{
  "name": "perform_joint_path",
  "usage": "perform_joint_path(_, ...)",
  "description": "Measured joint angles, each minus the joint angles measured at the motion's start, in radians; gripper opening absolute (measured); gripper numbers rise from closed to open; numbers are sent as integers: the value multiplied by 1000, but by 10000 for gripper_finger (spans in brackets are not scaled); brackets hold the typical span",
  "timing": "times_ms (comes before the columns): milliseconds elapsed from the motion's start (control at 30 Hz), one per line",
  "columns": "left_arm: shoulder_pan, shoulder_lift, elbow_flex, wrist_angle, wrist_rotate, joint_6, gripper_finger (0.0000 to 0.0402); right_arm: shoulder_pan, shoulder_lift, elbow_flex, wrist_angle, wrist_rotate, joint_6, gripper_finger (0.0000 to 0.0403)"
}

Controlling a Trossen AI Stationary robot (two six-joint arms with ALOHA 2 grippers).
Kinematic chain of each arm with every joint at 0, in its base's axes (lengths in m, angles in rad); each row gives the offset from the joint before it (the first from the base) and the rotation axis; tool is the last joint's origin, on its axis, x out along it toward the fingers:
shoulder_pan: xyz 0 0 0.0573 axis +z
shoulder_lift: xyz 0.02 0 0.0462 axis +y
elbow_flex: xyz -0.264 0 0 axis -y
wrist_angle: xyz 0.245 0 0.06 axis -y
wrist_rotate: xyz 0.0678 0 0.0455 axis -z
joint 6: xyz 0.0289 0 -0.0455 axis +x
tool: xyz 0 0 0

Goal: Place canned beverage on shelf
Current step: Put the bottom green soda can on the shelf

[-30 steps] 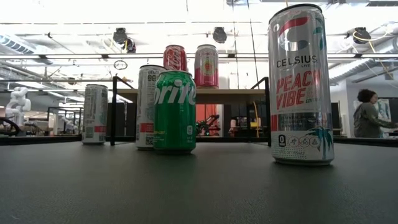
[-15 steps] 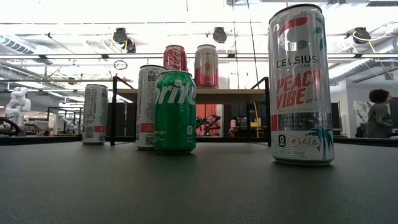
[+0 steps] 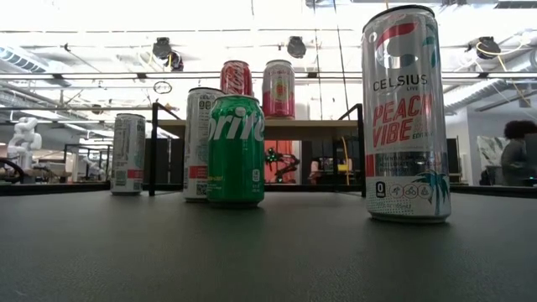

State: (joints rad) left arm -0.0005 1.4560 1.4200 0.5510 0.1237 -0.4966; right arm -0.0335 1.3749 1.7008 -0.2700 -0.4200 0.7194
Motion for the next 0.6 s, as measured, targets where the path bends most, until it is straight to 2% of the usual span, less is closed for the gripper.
perform_joint_path(233,40,0,0,-12,46,1,296,-1,49,0,72,35,-24,370)
perform_joint_path(600,41,0,0,-27,56,-3,296,-8,61,0,78,24,-66,284)
